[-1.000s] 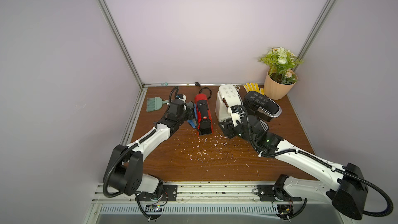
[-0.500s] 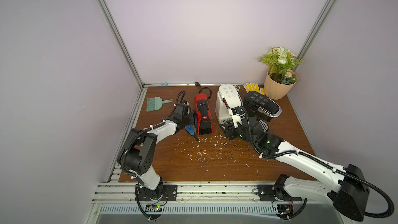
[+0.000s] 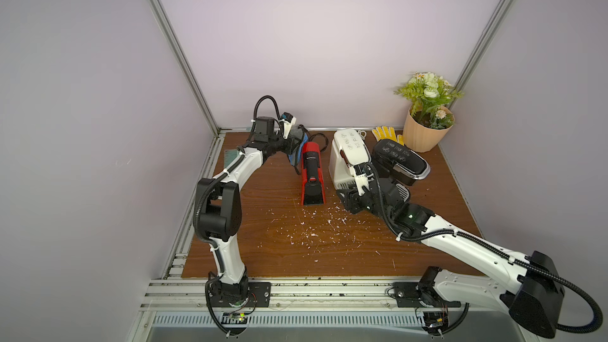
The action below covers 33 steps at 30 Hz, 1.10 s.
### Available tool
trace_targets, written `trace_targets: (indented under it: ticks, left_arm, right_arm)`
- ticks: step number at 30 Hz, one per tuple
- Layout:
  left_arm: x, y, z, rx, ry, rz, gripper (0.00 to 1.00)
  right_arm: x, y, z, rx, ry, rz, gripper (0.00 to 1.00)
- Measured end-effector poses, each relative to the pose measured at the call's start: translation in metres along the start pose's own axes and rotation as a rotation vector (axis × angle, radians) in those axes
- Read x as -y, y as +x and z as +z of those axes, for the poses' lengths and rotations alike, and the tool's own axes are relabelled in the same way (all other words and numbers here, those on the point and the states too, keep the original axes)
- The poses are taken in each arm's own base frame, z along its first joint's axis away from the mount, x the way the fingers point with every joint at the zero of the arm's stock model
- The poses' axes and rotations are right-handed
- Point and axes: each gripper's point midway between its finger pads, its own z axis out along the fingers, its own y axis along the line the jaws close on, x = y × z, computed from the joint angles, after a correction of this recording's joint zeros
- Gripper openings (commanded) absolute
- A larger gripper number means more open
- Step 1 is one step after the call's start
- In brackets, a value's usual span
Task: Wipe the surface of a coffee machine
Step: Wipe the dirt from the surface of the coffee machine.
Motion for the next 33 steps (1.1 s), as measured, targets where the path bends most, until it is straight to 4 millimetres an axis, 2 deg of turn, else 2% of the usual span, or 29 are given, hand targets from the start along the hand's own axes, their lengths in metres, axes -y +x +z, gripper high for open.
trace_targets:
  ticks: [3,5,9,13,16,19,23,28,33]
  left_arm:
    - [-0.008,0.004,0.007,-0.027,0.072,0.025,0.00]
    - [-0.013,0.000,0.008,-0.028,0.121,0.041,0.00]
    - [-0.013,-0.031,0.001,0.036,0.237,0.083,0.00]
    - [-0.012,-0.072,-0.010,0.098,0.295,0.173,0.00]
    - [-0.002,-0.078,-0.013,0.112,0.349,0.225,0.00]
    - [0.005,-0.061,-0.007,0.089,0.417,0.213,0.00]
    - [0.010,-0.027,0.015,0.043,0.510,0.160,0.00]
    - [0.009,0.024,0.048,-0.041,0.550,0.099,0.00]
    - [-0.001,0.059,0.060,-0.082,0.523,0.098,0.00]
  right_arm:
    - [-0.001,-0.003,-0.001,0.001,0.000,-0.003,0.59]
    - [-0.001,-0.005,-0.002,0.003,-0.001,-0.004,0.59]
    - [-0.002,-0.005,-0.003,-0.010,0.001,-0.008,0.59]
    - [-0.002,-0.005,-0.004,-0.015,0.003,-0.010,0.59]
    - [-0.002,-0.005,-0.004,-0.017,0.004,-0.010,0.59]
    - [-0.002,-0.005,-0.004,-0.017,0.003,-0.009,0.59]
    - [-0.001,-0.003,-0.005,-0.024,0.007,-0.010,0.59]
    - [0.001,-0.008,-0.015,0.001,0.015,-0.006,0.59]
    - [0.002,-0.008,-0.022,0.018,0.015,0.005,0.59]
